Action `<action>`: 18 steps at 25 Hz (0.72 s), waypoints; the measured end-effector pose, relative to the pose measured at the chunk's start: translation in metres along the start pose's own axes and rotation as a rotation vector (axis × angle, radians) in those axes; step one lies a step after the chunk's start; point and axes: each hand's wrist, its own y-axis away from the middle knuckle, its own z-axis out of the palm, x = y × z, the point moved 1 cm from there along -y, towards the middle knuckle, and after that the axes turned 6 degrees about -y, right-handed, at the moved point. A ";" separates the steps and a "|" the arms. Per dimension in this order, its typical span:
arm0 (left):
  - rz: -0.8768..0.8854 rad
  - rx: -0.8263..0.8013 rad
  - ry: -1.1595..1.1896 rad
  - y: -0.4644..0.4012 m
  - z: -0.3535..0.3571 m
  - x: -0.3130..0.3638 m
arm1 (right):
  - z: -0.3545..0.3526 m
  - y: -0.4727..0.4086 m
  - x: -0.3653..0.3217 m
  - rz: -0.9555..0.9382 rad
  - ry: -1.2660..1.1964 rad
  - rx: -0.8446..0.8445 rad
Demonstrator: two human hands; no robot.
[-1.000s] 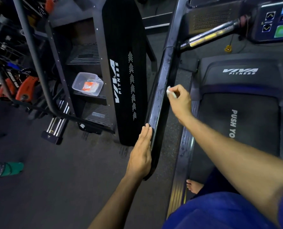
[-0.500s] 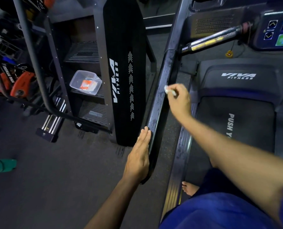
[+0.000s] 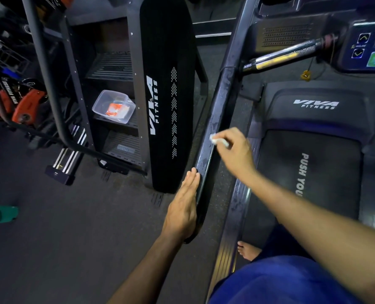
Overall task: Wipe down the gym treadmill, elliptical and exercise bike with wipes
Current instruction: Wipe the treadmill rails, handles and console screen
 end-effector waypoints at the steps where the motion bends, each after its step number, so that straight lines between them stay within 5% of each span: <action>1: 0.000 0.001 0.000 0.001 0.000 0.000 | 0.003 0.031 -0.002 0.004 -0.016 -0.059; 4: 0.002 0.013 0.006 0.002 -0.001 0.002 | 0.009 0.089 0.001 0.112 -0.109 -0.152; 10: -0.019 0.013 0.031 0.003 -0.002 0.005 | -0.023 0.090 0.051 0.377 -0.155 0.056; 18: -0.004 0.026 0.085 0.004 -0.004 0.006 | 0.029 0.092 0.044 0.394 -0.079 -0.002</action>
